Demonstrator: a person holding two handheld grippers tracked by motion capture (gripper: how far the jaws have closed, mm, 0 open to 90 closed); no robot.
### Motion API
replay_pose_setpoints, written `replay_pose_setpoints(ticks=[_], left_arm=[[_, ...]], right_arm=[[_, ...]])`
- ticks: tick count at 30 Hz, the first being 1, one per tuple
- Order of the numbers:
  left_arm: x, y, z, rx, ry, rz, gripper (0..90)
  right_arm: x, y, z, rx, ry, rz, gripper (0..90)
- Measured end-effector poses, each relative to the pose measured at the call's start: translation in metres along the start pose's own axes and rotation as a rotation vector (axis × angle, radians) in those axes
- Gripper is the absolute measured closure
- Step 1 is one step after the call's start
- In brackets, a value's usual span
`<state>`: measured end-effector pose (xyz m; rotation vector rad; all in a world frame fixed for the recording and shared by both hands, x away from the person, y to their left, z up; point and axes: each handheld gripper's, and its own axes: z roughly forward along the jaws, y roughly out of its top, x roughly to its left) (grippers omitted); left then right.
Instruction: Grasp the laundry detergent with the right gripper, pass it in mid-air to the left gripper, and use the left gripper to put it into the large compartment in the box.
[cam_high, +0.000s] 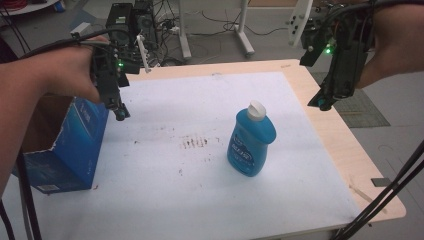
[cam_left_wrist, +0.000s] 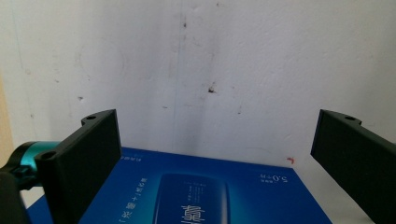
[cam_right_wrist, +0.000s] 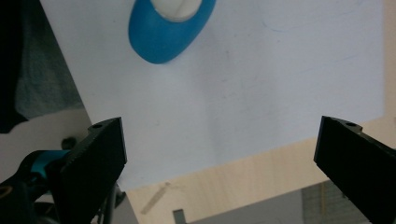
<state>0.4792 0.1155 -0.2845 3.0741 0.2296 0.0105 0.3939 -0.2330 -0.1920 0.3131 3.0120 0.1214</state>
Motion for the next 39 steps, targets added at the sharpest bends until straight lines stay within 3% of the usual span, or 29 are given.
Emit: replay_pose_setpoints(ticks=[2,5,7,12,15,16,18,20,25,32,35,36,37,38,39], left_arm=[[-0.002,0.0,0.0,0.002,-0.006,0.002,1.7],[-0.006,0.0,-0.001,-0.001,-0.001,0.012,1.7],[-0.007,-0.001,-0.003,-0.004,0.0,0.015,1.7],[-0.01,-0.003,-0.003,-0.013,0.005,0.019,1.7],[-0.012,-0.004,-0.003,-0.017,0.007,0.021,1.7],[-0.013,-0.005,-0.003,-0.018,0.007,0.022,1.7],[-0.012,-0.007,-0.003,-0.017,0.006,0.022,1.7],[-0.012,-0.008,-0.002,-0.018,0.006,0.017,1.7],[-0.012,-0.01,-0.001,-0.013,0.011,0.015,1.7],[-0.013,-0.014,0.003,-0.013,0.004,0.015,1.7],[-0.012,-0.015,0.004,-0.013,0.002,0.01,1.7],[-0.011,-0.016,0.004,-0.012,0.004,0.009,1.7],[-0.011,-0.016,0.004,-0.012,0.004,0.009,1.7],[-0.011,-0.016,0.004,-0.014,0.004,0.007,1.7],[-0.011,-0.016,0.004,-0.018,0.004,0.007,1.7]], right_arm=[[0.004,-0.007,0.006,-0.029,0.032,0.022,1.4],[0.011,-0.014,0.012,-0.053,0.039,0.046,1.4],[0.019,-0.027,0.023,-0.111,0.052,0.089,1.4],[0.029,-0.046,0.049,-0.187,0.067,0.193,1.5],[0.032,-0.049,0.055,-0.207,0.065,0.218,1.4],[0.041,-0.057,0.074,-0.289,0.072,0.294,1.4],[0.046,-0.06,0.088,-0.347,0.088,0.339,1.4],[0.051,-0.061,0.102,-0.392,0.088,0.381,1.4],[0.063,-0.058,0.137,-0.44,0.075,0.487,1.5],[0.081,-0.057,0.179,-0.645,0.075,0.617,1.5],[0.086,-0.056,0.185,-0.702,0.064,0.652,1.4],[0.092,-0.05,0.187,-0.758,0.033,0.682,1.5],[0.092,-0.05,0.187,-0.758,0.033,0.682,1.5],[0.095,-0.044,0.19,-0.769,-0.026,0.705,1.5],[0.095,-0.042,0.191,-0.779,-0.032,0.715,1.4]])
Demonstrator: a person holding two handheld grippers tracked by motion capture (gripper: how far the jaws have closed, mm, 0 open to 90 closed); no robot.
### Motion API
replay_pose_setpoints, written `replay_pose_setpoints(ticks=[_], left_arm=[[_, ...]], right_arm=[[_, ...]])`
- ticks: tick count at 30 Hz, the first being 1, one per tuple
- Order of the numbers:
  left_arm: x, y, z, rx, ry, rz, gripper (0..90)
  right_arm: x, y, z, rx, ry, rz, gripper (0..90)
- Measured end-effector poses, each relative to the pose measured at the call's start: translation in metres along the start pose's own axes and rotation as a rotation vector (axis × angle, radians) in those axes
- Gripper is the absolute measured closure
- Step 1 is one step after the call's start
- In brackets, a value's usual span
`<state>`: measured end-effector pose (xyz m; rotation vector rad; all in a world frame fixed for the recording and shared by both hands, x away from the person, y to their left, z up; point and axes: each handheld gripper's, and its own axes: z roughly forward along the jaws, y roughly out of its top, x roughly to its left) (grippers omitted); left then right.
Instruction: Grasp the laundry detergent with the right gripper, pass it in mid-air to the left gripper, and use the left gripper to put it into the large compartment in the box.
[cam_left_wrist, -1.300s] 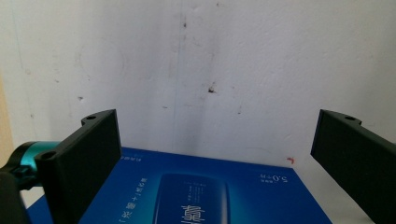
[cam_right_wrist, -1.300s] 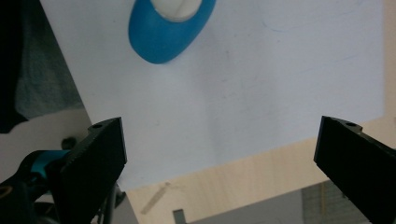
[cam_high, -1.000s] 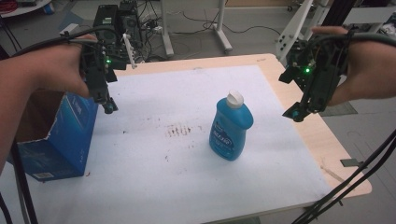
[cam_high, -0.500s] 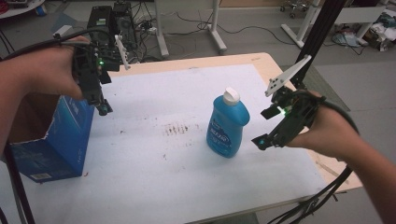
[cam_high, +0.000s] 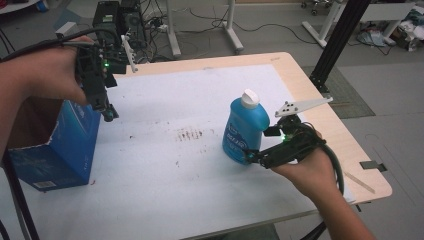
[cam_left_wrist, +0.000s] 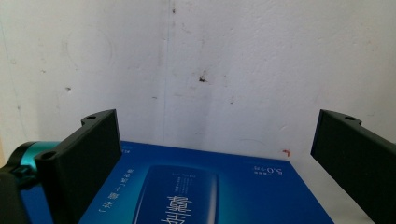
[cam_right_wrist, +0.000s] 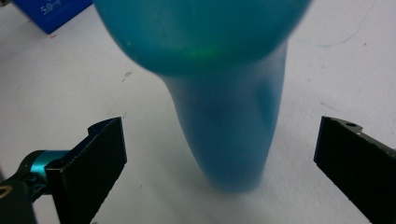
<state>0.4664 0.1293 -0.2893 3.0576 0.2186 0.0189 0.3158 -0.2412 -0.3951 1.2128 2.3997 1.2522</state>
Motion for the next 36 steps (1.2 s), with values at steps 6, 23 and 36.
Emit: replay_pose_setpoints(ticks=[6,23,36], left_arm=[[-0.001,0.001,0.001,-0.002,-0.001,0.008,1.7],[-0.002,-0.004,0.002,0.003,-0.001,0.0,1.7],[-0.003,-0.003,0.002,0.003,0.001,-0.002,1.7]], right_arm=[[0.001,-0.005,0.015,-0.086,-0.033,0.024,1.5],[-0.002,-0.02,0.04,-0.295,-0.067,-0.013,2.6],[-0.004,-0.02,0.042,-0.326,-0.068,-0.024,4.5]])
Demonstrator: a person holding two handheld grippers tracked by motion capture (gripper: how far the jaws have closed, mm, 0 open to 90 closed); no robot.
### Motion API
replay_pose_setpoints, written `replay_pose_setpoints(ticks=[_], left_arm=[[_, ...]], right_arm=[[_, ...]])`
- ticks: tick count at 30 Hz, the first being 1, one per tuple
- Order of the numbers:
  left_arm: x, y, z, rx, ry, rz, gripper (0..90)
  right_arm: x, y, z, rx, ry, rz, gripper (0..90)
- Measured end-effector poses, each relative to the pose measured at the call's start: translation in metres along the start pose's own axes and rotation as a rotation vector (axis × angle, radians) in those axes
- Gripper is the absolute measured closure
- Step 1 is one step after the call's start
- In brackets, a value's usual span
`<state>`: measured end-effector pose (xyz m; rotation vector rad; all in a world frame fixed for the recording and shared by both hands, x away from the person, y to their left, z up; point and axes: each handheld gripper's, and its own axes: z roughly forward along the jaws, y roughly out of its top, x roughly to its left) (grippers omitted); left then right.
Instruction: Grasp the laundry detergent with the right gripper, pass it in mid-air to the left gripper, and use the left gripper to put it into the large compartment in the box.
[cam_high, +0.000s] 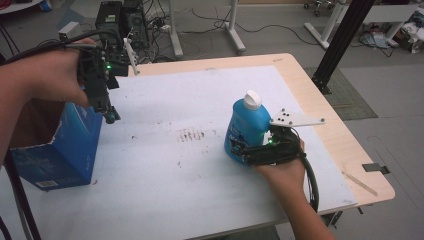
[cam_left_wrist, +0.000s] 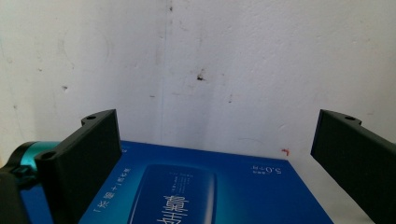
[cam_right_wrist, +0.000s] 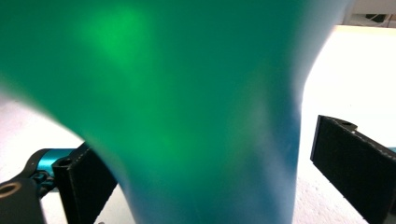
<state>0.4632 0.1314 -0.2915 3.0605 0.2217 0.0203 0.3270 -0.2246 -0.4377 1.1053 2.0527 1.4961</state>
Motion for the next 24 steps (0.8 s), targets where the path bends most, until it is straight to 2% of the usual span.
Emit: replay_pose_setpoints(ticks=[2,4,13,18,22,23,24], left_arm=[[-0.0002,0.0,-0.0001,0.001,0.0,-0.002,1.7],[0.0,-0.0001,-0.0007,-0.002,0.001,0.003,1.7],[-0.0002,-0.0023,-0.0018,-0.003,0.003,-0.002,1.7],[-0.0002,-0.003,-0.0018,-0.004,0.004,-0.004,1.7],[-0.0003,-0.0032,-0.0018,-0.004,0.005,-0.004,1.7],[-0.0004,-0.0034,-0.0022,-0.004,0.006,-0.003,1.7],[-0.0005,-0.0036,-0.0022,-0.008,0.006,-0.003,1.7]], right_arm=[[0.0,-0.0005,0.0004,-0.011,-0.001,-0.002,5.6],[0.0005,-0.0013,0.0004,-0.014,-0.001,-0.011,12.2],[0.0024,-0.0019,0.0006,-0.022,-0.004,-0.026,12.8],[0.0038,-0.0022,0.0005,-0.022,-0.009,-0.048,18.9],[0.0045,-0.0023,0.0006,-0.024,-0.015,-0.048,20.5],[0.0049,-0.0023,0.0006,-0.025,-0.01,-0.051,24.8],[0.0057,-0.0024,0.0008,-0.026,-0.011,-0.055,25.0]])
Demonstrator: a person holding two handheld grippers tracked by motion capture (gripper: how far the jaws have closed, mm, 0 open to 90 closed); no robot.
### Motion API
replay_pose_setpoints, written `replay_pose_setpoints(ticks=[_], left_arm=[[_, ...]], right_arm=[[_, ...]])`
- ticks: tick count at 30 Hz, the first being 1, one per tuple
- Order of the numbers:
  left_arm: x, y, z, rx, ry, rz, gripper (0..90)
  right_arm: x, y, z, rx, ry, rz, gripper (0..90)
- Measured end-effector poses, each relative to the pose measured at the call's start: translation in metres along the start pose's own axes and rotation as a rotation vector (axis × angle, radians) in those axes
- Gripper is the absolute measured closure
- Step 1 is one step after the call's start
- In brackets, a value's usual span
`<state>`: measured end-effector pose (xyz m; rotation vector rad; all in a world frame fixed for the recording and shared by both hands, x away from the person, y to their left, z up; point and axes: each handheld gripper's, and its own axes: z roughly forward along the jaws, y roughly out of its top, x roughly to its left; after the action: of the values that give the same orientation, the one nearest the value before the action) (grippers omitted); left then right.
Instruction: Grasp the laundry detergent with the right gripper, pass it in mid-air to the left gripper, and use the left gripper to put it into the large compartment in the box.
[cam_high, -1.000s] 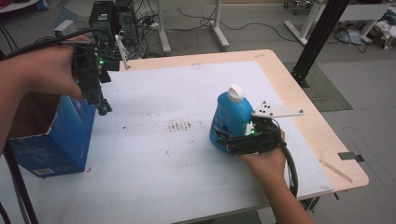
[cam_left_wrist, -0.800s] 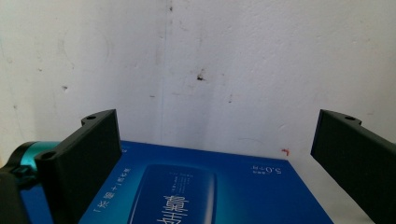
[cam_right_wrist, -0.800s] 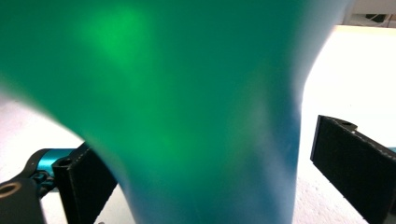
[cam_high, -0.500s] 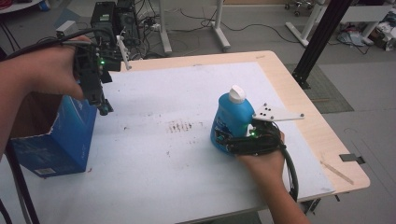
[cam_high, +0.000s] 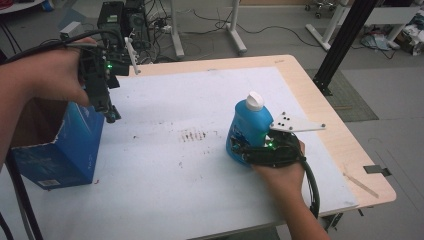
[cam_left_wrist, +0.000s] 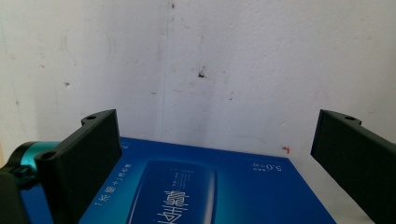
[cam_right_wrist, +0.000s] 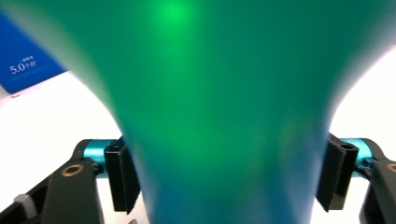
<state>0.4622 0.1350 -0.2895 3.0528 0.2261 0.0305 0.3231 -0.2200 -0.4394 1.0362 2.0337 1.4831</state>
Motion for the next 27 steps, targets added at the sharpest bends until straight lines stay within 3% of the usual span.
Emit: replay_pose_setpoints(ticks=[8,27], left_arm=[[-0.0006,-0.0004,0.0015,0.003,-0.003,-0.004,1.7],[-0.0011,0.0023,0.0024,0.013,-0.005,-0.002,1.7]], right_arm=[[0.0011,-0.0002,0.0002,-0.005,-0.006,-0.006,31.8],[0.0025,0.0,-0.0004,-0.015,-0.004,-0.028,37.3]])
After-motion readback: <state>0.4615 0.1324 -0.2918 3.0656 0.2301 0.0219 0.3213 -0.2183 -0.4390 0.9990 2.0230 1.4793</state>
